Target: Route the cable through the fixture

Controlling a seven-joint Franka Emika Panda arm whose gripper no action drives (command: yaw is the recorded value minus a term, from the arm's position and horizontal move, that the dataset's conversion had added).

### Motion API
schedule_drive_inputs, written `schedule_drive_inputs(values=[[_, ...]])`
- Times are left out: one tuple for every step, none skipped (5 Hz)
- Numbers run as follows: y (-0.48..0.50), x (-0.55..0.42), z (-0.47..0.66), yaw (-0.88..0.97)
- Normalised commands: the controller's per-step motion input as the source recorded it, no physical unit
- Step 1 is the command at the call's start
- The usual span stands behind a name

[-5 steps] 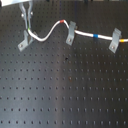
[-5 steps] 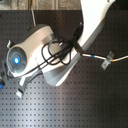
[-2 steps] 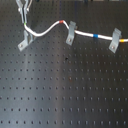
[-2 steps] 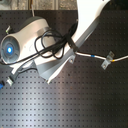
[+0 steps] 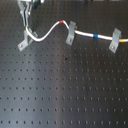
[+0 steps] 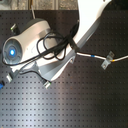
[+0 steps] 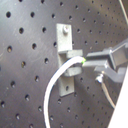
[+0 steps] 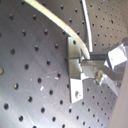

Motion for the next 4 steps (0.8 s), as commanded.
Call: schedule_drive_inputs(values=[[-0.025, -0.204, 0.19, 0.18], [0.084, -0.365, 0.16, 0.09], [0.000, 0.000, 0.00, 0.08], [0.010, -0.037, 0.00, 0.00]])
